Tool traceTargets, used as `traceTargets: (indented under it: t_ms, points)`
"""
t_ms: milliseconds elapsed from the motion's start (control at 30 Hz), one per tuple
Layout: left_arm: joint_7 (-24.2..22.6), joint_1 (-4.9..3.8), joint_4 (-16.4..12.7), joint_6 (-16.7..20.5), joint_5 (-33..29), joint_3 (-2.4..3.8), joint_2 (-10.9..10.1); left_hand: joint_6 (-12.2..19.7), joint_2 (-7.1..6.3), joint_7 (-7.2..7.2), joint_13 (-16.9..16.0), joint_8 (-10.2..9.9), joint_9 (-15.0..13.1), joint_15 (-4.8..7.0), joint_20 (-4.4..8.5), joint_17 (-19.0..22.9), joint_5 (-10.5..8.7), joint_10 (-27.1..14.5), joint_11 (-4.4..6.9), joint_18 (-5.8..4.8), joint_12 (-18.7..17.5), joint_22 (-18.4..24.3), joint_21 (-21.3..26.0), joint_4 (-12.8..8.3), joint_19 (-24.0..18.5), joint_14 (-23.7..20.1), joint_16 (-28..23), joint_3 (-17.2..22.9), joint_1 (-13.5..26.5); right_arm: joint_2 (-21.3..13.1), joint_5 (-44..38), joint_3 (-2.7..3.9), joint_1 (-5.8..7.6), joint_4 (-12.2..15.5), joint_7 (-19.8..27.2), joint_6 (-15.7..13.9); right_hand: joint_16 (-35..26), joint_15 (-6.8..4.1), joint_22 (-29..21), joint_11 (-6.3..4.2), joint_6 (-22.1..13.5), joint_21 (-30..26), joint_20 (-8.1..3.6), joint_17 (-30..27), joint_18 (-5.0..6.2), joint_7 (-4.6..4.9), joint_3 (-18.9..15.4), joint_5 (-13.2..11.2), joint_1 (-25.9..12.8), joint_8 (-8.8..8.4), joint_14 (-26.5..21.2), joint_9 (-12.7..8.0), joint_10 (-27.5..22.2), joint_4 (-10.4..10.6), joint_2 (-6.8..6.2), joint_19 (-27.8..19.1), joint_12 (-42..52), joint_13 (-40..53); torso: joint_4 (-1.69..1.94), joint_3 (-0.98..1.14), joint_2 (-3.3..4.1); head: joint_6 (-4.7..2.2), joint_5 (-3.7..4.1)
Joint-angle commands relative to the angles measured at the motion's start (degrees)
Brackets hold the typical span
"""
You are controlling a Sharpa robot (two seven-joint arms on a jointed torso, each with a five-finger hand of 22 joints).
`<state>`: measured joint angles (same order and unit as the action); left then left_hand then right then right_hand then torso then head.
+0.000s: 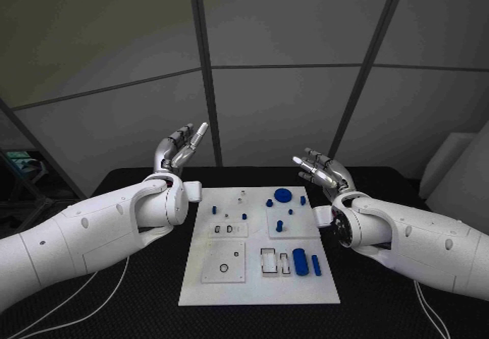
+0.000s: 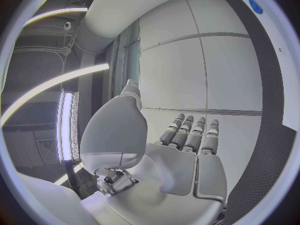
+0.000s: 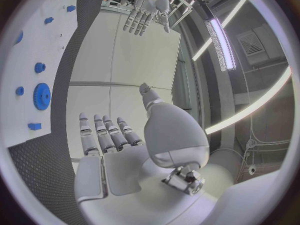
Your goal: Assemble the parts on the task board
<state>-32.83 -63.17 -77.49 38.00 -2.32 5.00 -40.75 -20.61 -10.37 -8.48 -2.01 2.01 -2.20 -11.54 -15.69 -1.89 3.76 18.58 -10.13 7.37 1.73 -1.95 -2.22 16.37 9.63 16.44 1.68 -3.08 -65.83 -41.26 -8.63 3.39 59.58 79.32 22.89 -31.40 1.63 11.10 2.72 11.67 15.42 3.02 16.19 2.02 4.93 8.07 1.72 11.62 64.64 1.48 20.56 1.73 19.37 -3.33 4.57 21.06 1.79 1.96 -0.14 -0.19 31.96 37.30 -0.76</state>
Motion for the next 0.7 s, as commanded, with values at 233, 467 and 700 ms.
traceTargets:
  t_ms: [233, 467, 700]
  points:
    - [-2.7, -0.14, 0.2, -4.2, -0.6, 0.08, -0.4, -2.7, 0.37, -2.84, -0.4, 0.6, -0.3, -1.18, -1.11, -0.5, 0.23, 3.2, -1.33, 0.81, 0.7, -0.4, -0.9, 0.7, 1.5, 3.5, 0.8, 1.0, -3.8, 0.4, -14.2, 0.54, 0.01, -2.3, -2.8, 6.9, 3.0, 1.41, 1.6, 1.61, 11.3, 3.5, 0.31, 1.4, 2.31, 6.89, 1.1, -0.8, 8.4, 2.21, 16.9, 1.3, 13.4, -4.7, 0.0, 10.3, 2.2, 1.2, 0.01, -0.02, 0.06, 0.56, 0.03]
    - [-1.3, -0.15, -0.1, -7.6, 1.1, 0.07, -1.9, -20.6, 4.61, -5.82, -2.4, 4.4, -2.2, 0.46, -0.87, -3.1, -0.5, 28.2, -2.63, 2.09, 5.6, -5.9, -12.3, -0.9, 26.4, 30.5, 7.7, 5.7, -11.0, -0.1, -27.4, 0.56, 0.45, -3.3, -3.4, 4.7, 6.5, -1.76, 3.4, -1.16, 34.5, 8.8, 0.01, 1.8, 5.65, 4.96, 3.6, -1.1, 13.0, 6.58, 34.9, 2.8, 35.7, -8.9, -0.15, 22.3, 5.8, 1.7, -0.13, -0.09, 0.41, 0.75, -0.03]
    - [1.0, -0.15, -1.9, -11.6, 5.5, 0.06, -4.0, -34.1, 6.81, -3.61, -2.2, 7.3, -2.9, 4.61, 1.86, -4.5, -0.49, 40.7, 0.93, 3.29, 8.1, -7.9, -18.5, -5.8, 37.6, 44.6, 11.6, 6.4, -14.0, -0.3, -43.1, 0.56, 2.95, -4.2, -7.1, 7.3, 7.1, -4.61, 4.6, -3.37, 41.5, 12.4, -2.5, 2.4, 5.73, 3.14, 8.2, -0.8, 11.6, 6.29, 43.6, 2.2, 43.7, -11.5, -0.39, 27.9, 4.4, 1.6, -0.39, -0.1, 1.86, 0.26, 0.24]
